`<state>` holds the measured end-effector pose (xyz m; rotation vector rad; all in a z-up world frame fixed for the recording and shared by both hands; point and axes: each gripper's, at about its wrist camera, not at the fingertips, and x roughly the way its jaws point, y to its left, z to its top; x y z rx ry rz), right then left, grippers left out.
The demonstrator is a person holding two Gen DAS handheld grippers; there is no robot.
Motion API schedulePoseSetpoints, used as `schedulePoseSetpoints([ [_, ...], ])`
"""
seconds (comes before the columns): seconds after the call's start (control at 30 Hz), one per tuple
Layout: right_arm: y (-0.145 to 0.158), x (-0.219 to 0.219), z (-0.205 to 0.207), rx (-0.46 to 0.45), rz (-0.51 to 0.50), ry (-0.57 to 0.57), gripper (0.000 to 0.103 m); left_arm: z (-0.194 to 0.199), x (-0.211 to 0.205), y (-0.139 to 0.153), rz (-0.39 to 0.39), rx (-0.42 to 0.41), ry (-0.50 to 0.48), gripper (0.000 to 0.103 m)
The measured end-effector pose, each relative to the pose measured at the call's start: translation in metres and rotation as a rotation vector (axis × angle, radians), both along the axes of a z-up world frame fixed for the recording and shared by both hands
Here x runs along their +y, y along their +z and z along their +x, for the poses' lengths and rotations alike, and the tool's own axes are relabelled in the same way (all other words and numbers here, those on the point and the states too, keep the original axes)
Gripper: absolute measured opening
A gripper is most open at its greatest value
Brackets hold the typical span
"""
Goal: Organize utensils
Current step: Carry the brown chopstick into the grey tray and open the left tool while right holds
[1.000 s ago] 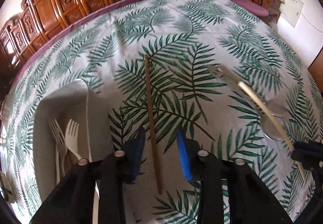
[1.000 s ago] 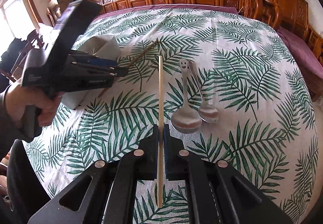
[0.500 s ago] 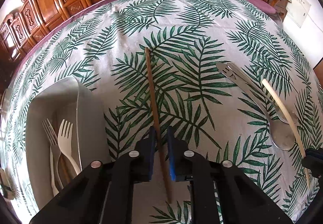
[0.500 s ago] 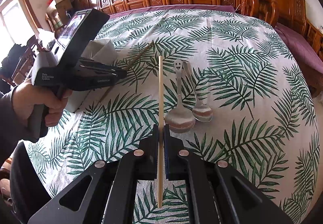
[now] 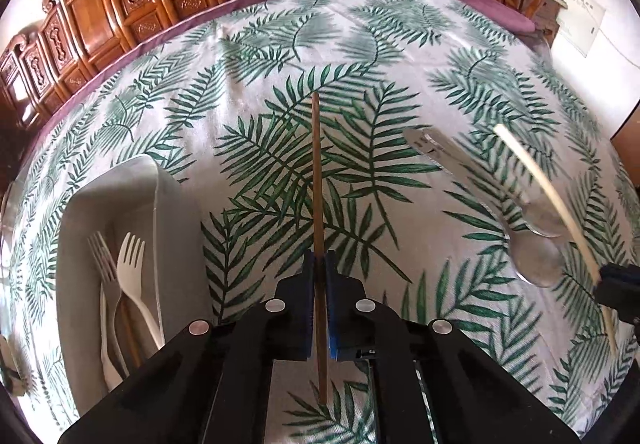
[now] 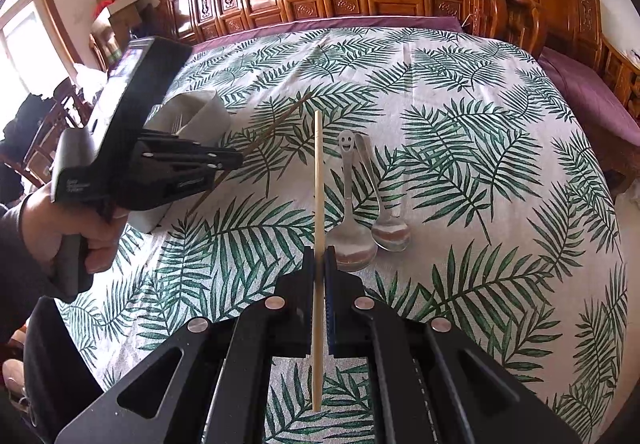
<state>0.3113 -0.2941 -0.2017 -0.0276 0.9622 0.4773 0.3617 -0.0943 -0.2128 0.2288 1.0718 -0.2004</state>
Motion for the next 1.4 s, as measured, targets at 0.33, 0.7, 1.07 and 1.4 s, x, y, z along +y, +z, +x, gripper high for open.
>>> schedulePoseSetpoints([
  [0.33, 0.004, 0.015, -0.006, -0.006, -0.024, 0.027, 0.006, -0.043, 0.013, 0.044, -0.109, -0.086, -0.031, 0.004],
  [0.7, 0.011, 0.046, -0.014, -0.006, -0.034, 0.056, 0.006, -0.088, 0.043, 0.067, -0.183, -0.138, -0.026, 0.004],
  [1.07, 0.022, 0.095, -0.014, -0.023, -0.033, 0.125, 0.006, -0.102, 0.1, 0.085, -0.188, -0.186, 0.031, 0.004],
  [1.4, 0.026, 0.131, -0.009, -0.02, -0.047, 0.156, 0.006, -0.077, 0.147, 0.064, -0.192, -0.163, 0.103, 0.004],
])
